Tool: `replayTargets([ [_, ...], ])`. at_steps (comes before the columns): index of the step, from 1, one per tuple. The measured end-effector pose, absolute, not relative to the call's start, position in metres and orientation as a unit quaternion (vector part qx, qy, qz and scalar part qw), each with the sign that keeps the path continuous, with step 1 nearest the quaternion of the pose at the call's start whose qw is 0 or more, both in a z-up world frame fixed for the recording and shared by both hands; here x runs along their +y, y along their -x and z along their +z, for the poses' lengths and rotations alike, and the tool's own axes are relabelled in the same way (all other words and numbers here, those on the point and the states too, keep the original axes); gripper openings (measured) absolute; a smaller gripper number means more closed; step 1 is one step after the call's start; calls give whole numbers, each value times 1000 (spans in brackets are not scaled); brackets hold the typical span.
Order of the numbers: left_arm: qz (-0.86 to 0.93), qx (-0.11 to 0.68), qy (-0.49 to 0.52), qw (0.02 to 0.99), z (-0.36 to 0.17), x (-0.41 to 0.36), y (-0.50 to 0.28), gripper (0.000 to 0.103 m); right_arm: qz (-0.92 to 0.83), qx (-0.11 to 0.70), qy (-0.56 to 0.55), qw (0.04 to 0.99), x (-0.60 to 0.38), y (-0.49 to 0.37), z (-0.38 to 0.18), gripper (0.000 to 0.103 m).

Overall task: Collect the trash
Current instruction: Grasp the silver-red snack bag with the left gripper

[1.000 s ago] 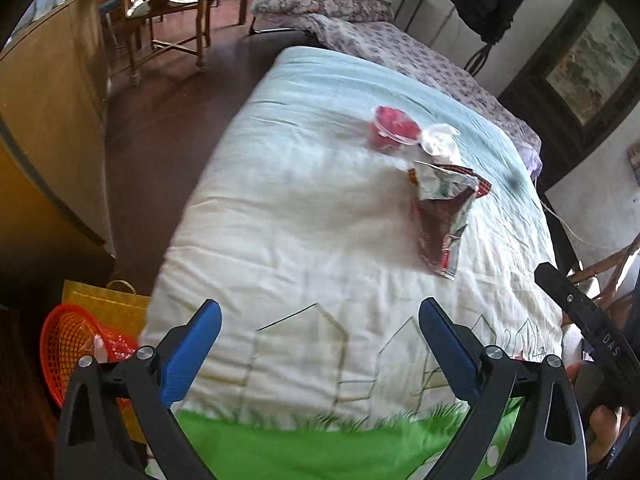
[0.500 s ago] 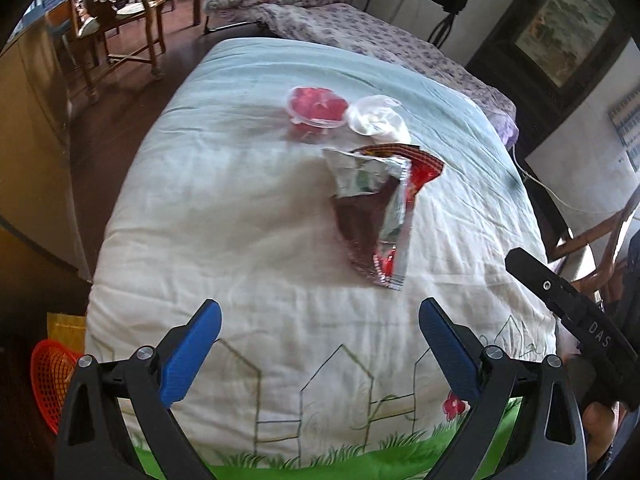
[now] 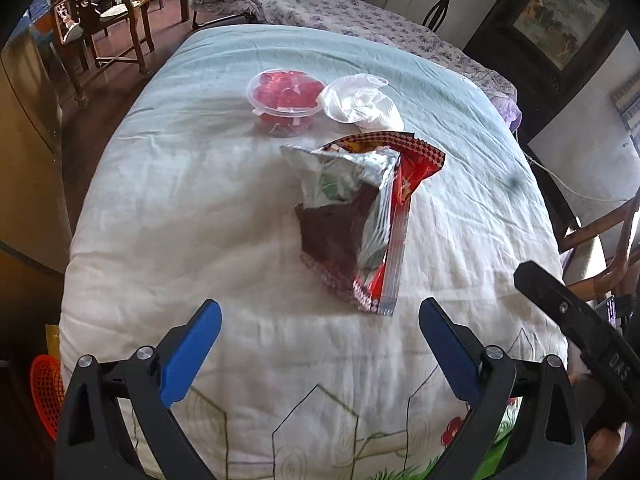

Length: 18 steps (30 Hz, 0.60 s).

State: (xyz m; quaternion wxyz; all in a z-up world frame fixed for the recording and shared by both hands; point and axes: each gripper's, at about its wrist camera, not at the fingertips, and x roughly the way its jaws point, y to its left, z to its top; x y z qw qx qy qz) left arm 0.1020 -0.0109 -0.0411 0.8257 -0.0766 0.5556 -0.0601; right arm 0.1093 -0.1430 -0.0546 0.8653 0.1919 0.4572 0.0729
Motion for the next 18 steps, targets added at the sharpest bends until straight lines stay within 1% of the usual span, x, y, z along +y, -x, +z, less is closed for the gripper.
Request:
replayTargets([
  [10,-50,536,90,838,-42,-15,-136,97,74,467,-187,861,-140,-112,-61,90],
  [12,-47,536,87,838,-45,-17,-140,95,75,467,-186,862,-139,-113,-62,90],
  [13,-45,534,85,840,-45,-17,-140,88,75,466,-185,862,-139,-113,-62,90],
  [14,-46,531,81,842,-45,-18,-139,83,75,466,-184,862,-138,-113,-62,90],
  [15,-48,528,77,844,-45,-19,-139,74,76,465,-184,862,-138,-113,-63,90],
  [16,-53,525,70,847,-44,-20,-137,59,76,465,-184,863,-137,-113,-63,90],
  [17,-60,524,61,847,-44,-22,-134,50,76,465,-184,863,-137,-113,-63,90],
  [18,-65,524,53,847,-44,-25,-132,32,76,465,-183,863,-136,-114,-64,90],
])
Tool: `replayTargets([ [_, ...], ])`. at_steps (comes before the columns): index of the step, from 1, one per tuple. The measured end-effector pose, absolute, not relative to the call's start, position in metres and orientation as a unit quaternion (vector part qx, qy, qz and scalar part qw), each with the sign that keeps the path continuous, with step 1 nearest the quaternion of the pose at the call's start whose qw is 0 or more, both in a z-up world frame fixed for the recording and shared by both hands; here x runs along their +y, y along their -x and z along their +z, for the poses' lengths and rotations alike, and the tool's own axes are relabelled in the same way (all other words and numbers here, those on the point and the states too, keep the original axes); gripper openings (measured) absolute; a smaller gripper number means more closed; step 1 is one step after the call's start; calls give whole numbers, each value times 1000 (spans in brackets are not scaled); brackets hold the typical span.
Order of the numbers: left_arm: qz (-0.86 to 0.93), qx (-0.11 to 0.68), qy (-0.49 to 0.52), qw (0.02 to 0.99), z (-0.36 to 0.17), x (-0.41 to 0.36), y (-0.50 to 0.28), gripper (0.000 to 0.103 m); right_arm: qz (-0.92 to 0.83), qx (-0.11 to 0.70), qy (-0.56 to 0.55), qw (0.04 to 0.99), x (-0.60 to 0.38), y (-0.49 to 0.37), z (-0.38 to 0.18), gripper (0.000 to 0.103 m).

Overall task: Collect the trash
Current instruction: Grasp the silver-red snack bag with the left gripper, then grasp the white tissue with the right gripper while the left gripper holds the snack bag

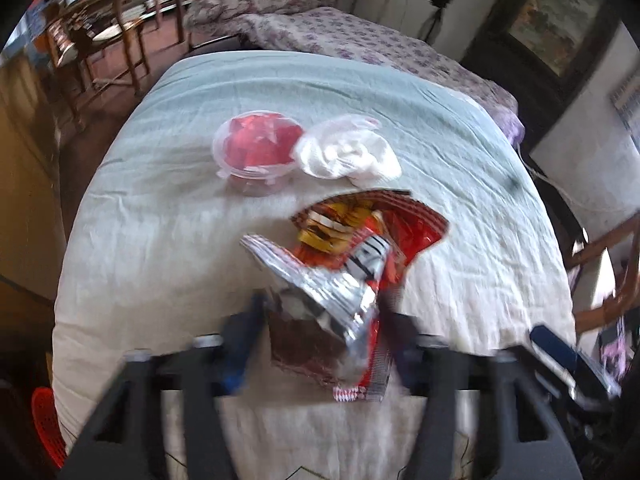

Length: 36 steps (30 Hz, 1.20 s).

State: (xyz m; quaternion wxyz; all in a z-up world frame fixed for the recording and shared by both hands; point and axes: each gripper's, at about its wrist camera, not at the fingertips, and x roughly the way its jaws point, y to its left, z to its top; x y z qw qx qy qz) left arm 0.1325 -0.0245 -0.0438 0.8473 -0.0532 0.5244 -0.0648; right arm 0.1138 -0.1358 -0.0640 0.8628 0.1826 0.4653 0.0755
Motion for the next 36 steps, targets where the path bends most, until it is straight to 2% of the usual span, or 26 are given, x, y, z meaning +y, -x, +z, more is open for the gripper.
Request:
replayTargets([
  [1,-71,522,43,849,-43,-26,-128,20,75,465,-181,863,-135,-114,-64,90],
  [4,-64,501,37,863,-38,-22,-113,14,72,465,-174,865,-133,-114,-66,90],
  [9,-48,464,60,882,-22,7,-85,13,69,460,-165,870,-128,-115,-67,90],
  [15,-21,480,115,869,-32,42,-72,13,82,446,-126,882,-109,-123,-61,91],
  [23,-21,475,106,873,-31,40,-68,13,111,433,-43,894,-73,-166,-49,91],
  [28,-15,484,97,869,-38,31,-71,13,107,433,47,894,-40,-206,-52,91],
  [36,-21,480,92,872,-38,28,-70,13,121,441,59,888,-13,-241,-58,80],
])
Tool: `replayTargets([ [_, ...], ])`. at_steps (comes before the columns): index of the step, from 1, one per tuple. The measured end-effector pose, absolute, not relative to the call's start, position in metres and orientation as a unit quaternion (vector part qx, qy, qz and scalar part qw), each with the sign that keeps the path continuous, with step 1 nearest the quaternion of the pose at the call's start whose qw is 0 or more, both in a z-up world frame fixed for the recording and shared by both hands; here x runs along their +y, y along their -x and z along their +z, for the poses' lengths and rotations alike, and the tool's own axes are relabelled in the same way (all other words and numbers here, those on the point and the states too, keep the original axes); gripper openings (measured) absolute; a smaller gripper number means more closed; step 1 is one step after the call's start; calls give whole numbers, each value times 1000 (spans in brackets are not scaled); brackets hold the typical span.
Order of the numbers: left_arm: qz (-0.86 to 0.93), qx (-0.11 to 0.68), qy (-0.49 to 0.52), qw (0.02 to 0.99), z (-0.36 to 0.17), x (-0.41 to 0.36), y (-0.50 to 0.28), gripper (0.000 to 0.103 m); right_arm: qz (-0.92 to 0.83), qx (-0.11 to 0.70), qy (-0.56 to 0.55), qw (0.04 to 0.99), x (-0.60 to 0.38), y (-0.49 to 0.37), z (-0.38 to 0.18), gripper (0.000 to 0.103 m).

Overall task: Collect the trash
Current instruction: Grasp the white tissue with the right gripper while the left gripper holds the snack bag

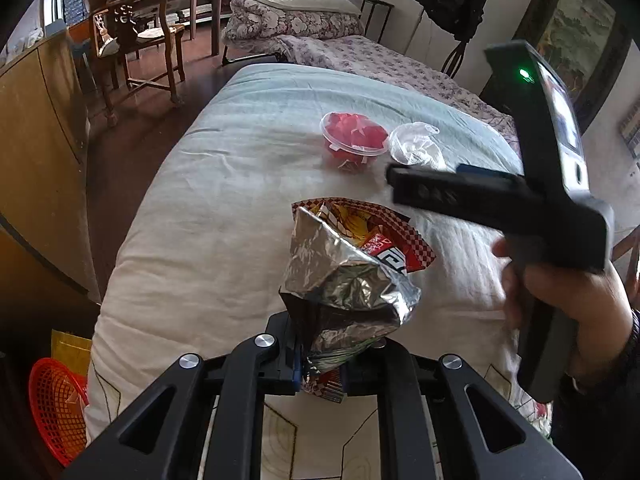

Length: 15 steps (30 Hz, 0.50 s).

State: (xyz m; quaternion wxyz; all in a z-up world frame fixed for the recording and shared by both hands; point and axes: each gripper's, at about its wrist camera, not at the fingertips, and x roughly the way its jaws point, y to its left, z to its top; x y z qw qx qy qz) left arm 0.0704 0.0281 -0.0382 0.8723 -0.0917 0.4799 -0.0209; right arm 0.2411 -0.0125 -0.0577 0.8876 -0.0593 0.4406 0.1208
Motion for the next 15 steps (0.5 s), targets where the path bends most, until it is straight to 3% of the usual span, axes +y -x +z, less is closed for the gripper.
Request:
replayTargets([
  [2,-20,482,92,871,-39,28,-71,13,123,442,50,887,-13,-246,-57,72],
  [6,-16,481,88,872,-38,29,-71,14,139,452,42,880,-15,-245,-53,31],
  [9,-12,480,84,873,-37,27,-69,14,143,443,40,884,-21,-229,-45,26],
  [15,-8,480,83,873,-35,22,-69,14,146,430,-4,891,-55,-179,-27,25],
])
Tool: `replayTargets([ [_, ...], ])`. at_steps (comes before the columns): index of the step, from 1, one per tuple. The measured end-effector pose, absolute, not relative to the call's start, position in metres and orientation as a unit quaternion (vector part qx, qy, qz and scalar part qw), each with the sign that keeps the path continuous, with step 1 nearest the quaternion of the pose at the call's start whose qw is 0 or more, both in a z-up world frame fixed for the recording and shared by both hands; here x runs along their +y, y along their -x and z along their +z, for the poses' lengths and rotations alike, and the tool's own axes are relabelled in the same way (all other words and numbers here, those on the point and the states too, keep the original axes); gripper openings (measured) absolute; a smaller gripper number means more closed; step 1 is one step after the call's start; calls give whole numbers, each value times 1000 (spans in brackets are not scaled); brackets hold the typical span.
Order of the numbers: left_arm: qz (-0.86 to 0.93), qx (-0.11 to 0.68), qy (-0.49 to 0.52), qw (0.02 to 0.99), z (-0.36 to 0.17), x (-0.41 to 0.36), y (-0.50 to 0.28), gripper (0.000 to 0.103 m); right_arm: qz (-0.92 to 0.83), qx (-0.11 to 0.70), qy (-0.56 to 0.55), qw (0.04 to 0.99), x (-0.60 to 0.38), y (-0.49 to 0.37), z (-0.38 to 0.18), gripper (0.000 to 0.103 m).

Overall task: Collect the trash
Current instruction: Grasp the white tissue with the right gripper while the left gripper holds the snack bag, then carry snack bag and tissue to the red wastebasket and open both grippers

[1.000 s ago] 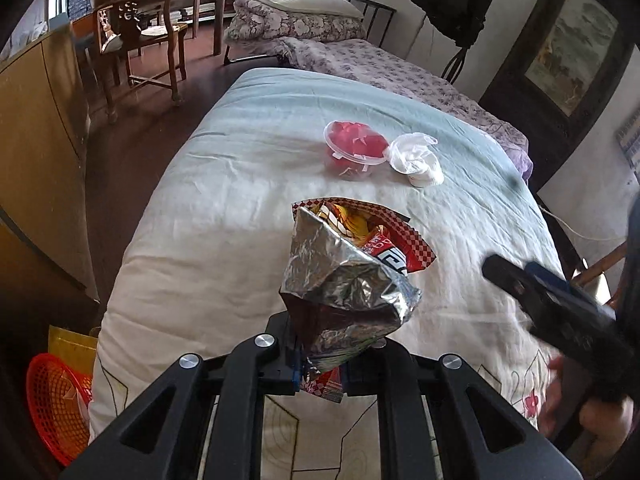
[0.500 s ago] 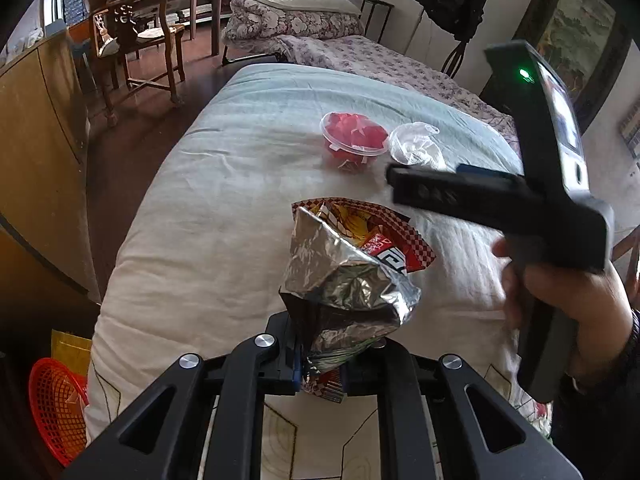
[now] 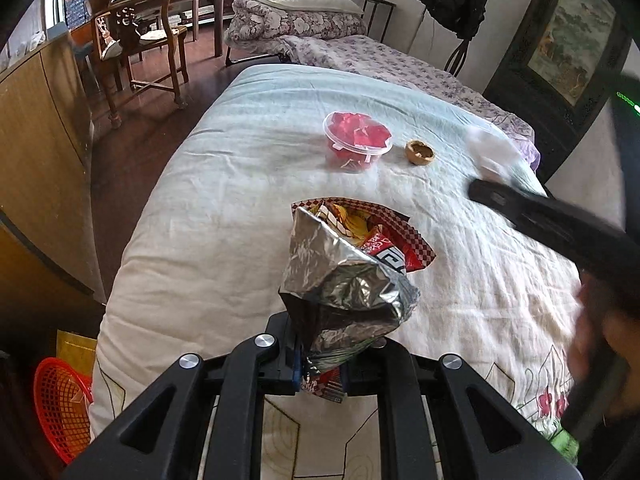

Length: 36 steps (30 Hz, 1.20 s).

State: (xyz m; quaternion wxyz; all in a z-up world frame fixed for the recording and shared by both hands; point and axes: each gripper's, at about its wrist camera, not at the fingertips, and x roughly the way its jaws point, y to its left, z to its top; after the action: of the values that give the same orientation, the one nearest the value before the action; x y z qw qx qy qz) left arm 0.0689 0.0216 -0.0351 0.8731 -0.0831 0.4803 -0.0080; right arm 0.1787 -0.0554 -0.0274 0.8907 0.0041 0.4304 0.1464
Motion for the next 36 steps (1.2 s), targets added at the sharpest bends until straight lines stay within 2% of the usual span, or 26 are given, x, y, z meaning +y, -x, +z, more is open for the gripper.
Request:
replayTargets([
  [7,-3,477,78,875,-33,19,-68,14,130,445,-50,884,-86,-117,-43,25],
  [17,15,466,83,881,-27,24,-63,14,169,447,-110,872,-92,-86,-45,25],
  [30,30,421,87,902,12,50,-1,14,212,440,-86,868,-63,-37,-24,25],
  [36,49,412,98,904,25,97,46,14,274,430,-50,859,-12,-21,-6,25],
])
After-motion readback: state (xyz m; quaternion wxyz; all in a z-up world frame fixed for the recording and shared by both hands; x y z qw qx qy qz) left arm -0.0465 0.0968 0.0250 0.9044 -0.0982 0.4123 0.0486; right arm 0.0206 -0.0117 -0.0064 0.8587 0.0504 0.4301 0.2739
